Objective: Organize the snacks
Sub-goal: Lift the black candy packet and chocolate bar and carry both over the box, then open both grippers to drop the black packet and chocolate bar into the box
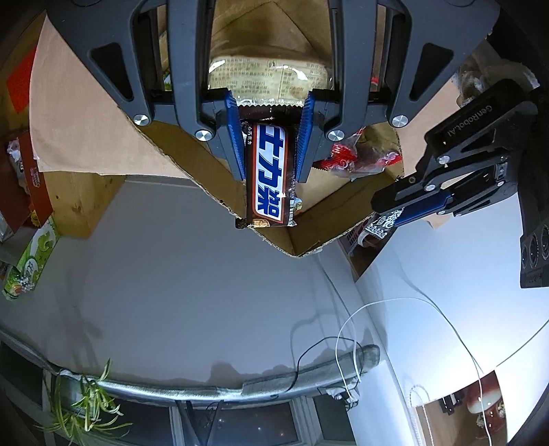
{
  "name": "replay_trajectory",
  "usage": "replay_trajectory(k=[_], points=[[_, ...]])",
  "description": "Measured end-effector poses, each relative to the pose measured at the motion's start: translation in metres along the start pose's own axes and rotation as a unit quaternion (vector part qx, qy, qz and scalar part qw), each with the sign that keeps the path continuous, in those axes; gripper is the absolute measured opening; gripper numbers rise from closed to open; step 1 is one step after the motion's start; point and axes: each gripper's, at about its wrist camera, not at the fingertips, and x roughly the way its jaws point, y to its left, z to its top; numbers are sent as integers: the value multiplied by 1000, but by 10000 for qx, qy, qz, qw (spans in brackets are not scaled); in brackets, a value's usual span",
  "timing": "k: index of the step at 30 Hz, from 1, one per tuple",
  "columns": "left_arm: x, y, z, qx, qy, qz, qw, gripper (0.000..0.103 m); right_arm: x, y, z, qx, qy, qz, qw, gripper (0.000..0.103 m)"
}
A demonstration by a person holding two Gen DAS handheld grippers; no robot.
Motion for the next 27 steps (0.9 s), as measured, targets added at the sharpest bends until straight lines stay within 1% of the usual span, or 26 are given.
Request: replay_trajectory(k=[9, 15, 21, 23, 24, 25, 26, 27], points=[[21, 3, 0, -36, 266, -50, 9996, 23, 26, -10, -1, 185, 356, 62, 9992, 30], [27, 3, 0, -44, 333, -51, 9994, 23, 34, -12, -3, 206, 475, 62, 9986, 30], [30, 3, 0, -33, 373, -17, 9993, 24, 38, -12, -1, 235, 479, -17, 9986, 30], [30, 4, 0, -41, 375, -11, 9993, 25, 38, -12, -1, 235, 453, -48, 9987, 34], [30, 4, 0, -44, 373, -6, 9993, 31, 37, -12, -1, 232, 430, -60, 9988, 43], [30, 4, 0, -49, 372, 6, 9993, 43, 36, -11, -1, 217, 394, -84, 9989, 55], [30, 4, 0, -50, 375, 3, 9993, 48, 34, -11, -1, 197, 368, -97, 9991, 59], [30, 4, -1, -47, 373, -5, 9993, 52, 33, -11, -1, 169, 351, -111, 9992, 61]])
